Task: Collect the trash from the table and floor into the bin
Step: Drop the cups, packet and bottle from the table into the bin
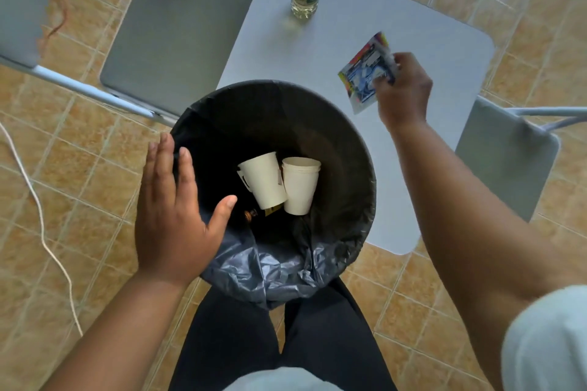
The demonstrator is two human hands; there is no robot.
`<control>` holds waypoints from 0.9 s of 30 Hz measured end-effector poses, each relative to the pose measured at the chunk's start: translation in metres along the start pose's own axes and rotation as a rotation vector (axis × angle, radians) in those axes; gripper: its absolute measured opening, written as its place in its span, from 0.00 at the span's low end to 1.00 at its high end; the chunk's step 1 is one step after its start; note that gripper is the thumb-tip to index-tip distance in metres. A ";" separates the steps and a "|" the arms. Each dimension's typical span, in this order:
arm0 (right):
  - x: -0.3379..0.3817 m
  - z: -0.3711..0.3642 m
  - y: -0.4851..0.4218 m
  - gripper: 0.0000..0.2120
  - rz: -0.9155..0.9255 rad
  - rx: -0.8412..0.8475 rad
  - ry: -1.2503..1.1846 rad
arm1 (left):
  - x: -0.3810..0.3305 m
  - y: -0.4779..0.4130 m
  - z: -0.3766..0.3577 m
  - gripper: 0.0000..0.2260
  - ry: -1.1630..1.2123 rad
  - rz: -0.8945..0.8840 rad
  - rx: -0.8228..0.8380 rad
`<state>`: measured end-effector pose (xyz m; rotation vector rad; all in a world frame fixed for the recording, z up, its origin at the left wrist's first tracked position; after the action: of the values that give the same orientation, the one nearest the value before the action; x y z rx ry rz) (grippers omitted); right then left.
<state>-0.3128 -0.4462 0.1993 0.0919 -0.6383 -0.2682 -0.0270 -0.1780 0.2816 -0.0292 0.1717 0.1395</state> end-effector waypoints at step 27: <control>0.106 0.000 0.200 0.21 0.419 0.460 0.116 | 0.002 -0.001 -0.002 0.35 0.048 0.042 0.087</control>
<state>-0.1873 -0.2834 0.2933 0.4070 -0.5795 0.2911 -0.0248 -0.1789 0.2796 0.0577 0.2263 0.1727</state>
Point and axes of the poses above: each hand's wrist, its own y-axis away from the middle knuckle, its own z-axis out of the back of the hand, x = y × z, the point moved 6 cm from there along -y, towards the middle knuckle, and after that the axes turned 7 degrees about -z, right-handed, at the moved point
